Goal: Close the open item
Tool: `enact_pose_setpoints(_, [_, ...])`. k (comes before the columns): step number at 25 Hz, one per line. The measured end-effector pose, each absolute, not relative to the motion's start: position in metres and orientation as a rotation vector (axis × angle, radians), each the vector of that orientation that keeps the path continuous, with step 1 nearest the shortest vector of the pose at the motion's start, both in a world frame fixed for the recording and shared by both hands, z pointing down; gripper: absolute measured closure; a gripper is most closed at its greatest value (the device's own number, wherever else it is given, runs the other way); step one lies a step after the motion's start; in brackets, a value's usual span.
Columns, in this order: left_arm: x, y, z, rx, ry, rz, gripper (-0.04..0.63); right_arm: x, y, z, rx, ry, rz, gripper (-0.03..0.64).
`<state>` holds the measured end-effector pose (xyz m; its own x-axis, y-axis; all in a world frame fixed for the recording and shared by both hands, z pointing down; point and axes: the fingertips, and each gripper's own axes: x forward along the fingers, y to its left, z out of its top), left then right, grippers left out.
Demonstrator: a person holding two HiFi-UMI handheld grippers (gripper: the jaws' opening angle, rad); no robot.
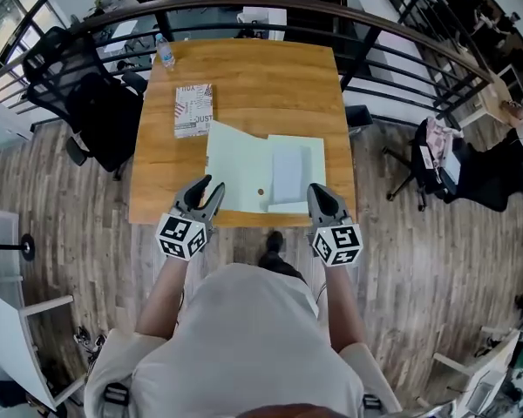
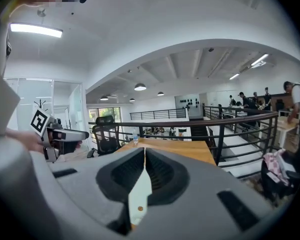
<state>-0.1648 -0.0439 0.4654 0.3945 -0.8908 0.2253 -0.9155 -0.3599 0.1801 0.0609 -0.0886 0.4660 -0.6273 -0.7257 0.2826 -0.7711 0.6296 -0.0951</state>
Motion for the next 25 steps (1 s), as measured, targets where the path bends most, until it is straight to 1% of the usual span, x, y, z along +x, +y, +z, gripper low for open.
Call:
enact_pose_setpoints(13, [-0.142, -0.115, 0.470, 2.239, -1.744, 0.137, 0.465, 0.074, -0.190, 0.475, 0.993, -2.701, 0.317, 0.606])
enact_pose_setpoints(25, [-0.131, -0.134, 0.504, 2.107, -1.797, 0.191, 0.460, 0.065, -0.229, 0.513, 0.814, -2.708, 0.376, 0.606])
